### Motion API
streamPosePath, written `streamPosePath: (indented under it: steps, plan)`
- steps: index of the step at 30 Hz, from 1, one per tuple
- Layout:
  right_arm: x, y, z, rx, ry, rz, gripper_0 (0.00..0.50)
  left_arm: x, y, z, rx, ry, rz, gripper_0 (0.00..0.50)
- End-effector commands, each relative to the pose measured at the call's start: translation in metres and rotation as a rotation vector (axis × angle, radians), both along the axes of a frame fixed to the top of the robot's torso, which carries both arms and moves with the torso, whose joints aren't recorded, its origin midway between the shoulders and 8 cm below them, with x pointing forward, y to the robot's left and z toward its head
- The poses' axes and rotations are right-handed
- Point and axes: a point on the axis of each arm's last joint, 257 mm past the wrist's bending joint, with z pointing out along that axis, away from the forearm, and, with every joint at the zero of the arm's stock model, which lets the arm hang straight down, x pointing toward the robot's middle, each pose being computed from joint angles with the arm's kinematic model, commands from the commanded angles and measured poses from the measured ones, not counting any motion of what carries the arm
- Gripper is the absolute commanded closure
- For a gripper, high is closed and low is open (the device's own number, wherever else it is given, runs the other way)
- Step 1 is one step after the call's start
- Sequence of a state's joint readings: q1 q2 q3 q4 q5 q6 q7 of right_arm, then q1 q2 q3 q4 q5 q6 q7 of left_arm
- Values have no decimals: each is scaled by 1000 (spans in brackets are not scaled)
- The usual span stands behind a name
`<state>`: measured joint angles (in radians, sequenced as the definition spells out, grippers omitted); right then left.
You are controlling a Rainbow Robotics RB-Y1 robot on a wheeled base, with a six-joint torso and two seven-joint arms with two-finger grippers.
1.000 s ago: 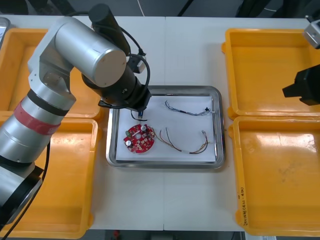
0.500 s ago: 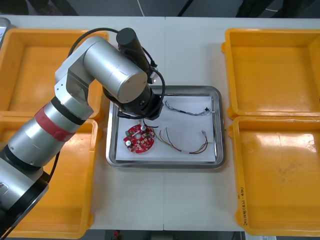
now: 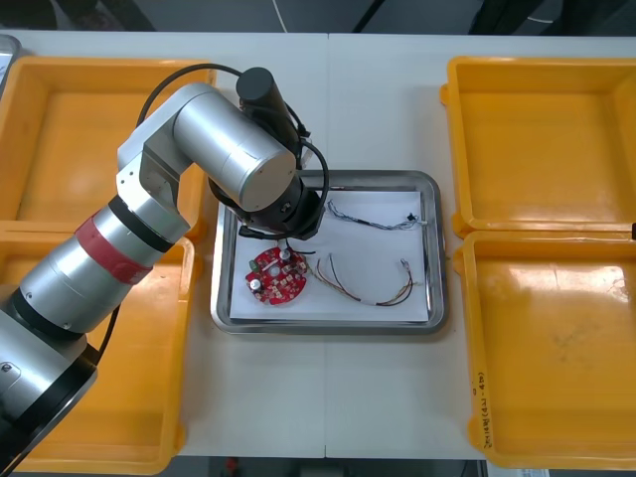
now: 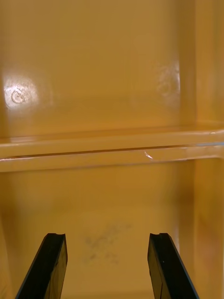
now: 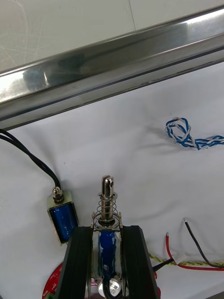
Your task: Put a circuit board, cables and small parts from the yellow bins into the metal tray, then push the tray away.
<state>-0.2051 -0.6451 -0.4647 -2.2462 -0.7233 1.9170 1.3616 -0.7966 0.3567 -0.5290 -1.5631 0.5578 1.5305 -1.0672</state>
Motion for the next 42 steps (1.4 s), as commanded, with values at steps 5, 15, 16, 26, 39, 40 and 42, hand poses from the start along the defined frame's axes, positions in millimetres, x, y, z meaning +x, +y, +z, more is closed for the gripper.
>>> streamPosePath:
  steps: [5, 15, 16, 26, 39, 40, 42]
  plan:
    - [-10, 13, -21, 29, 34, -2, 0, 7, -24, 24, -60, -39, 48, 0]
    - [-18, 14, -36, 43, 67, -12, 0, 10, -20, 24, -55, -49, 68, 0]
    - [-19, 13, -38, 38, 73, -17, 0, 10, -20, 25, -55, -49, 72, 0]
    - [-24, 7, -46, 17, 92, -34, 0, 8, 0, 55, -54, -60, 105, 0]
    - [-23, 6, -45, 24, 88, -48, 0, 3, 47, 105, -45, -62, 143, 0]
    - [-23, 5, -45, 23, 88, -50, 0, 2, 53, 110, -45, -58, 146, 0]
    - [-24, 4, -45, 23, 88, -53, 0, 1, 63, 119, -50, -56, 153, 0]
